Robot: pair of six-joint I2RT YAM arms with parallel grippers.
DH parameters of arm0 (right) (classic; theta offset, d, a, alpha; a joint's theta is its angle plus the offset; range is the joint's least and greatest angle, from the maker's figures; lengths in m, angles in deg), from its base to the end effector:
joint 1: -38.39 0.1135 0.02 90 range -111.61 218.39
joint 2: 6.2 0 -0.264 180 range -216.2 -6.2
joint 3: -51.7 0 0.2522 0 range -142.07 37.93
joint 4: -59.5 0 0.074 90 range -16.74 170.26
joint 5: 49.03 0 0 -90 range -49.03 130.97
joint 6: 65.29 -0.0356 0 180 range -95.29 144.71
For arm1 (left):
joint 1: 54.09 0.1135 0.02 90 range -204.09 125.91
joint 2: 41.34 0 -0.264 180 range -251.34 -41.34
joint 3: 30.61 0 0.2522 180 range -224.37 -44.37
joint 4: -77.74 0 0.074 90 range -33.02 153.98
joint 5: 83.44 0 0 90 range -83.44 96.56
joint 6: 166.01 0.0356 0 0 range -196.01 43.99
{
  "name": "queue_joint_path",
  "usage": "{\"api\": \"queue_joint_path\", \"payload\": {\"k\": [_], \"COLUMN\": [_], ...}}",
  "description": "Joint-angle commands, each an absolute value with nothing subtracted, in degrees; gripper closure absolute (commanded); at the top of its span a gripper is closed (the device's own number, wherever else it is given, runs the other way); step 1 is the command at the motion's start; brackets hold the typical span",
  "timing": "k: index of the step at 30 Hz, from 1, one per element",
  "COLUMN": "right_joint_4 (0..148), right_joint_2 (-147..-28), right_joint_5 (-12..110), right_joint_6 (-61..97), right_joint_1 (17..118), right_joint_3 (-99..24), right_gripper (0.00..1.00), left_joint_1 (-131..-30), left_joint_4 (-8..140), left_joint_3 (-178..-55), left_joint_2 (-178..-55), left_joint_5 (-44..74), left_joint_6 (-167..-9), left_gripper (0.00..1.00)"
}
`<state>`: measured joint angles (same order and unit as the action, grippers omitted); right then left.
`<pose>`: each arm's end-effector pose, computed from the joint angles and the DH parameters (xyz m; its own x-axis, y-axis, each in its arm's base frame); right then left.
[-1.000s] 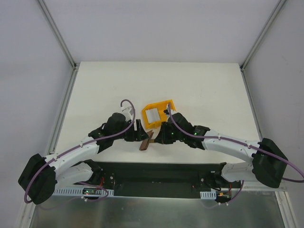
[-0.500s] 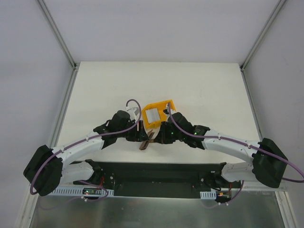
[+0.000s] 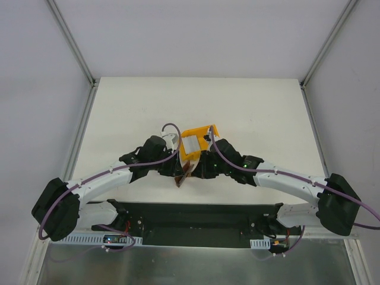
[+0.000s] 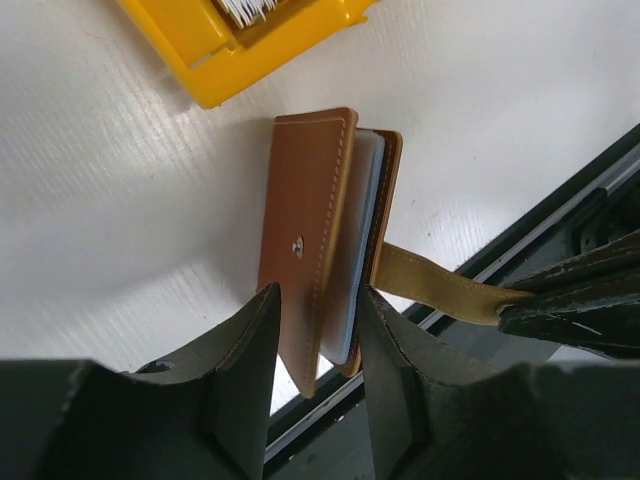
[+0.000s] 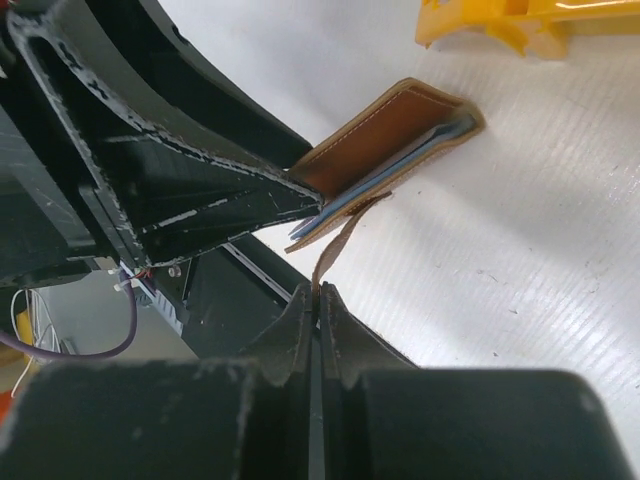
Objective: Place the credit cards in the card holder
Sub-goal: Open the card holder at the center of the board.
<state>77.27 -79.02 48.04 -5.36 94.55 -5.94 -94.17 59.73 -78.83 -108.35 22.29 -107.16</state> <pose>0.1507 0.2327 0.2402 -0.7040 -0.1570 -0.6927 -0.6114 0.6304 0.4784 0.1792 -0.1634 0.2104 -0.7988 0.0214 -0.6013 0.4354 0.7102 -0.5532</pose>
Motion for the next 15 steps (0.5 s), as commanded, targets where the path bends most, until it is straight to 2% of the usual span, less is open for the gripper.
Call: {"api": "queue_joint_path", "payload": {"k": [1,11,15], "right_joint_4": [77.3,77.7,77.6], "right_joint_2": [-77.0,-78.1,-78.2], "right_joint_5": [49.2,49.8,49.9], "right_joint_6": [-4.5,-4.3,-4.4], "right_joint_1": [94.5,94.5,94.4], "right_joint_3": [-9.1,-9.4,-9.0], "right_gripper": [1.0,1.0,1.0], "left_joint_1": [-95.1,-95.4,-95.4], "left_joint_4": [57.0,56.7,56.8], "left_joint_3": [-81.9,-83.2,-84.9], "left_joint_2": [-108.1,-108.9,-111.3], "left_joint_5": [20.7,19.0,20.8], "left_joint_6": [-104.0,-103.3,-102.2], "left_gripper": [0.64,0.68,0.77]}}
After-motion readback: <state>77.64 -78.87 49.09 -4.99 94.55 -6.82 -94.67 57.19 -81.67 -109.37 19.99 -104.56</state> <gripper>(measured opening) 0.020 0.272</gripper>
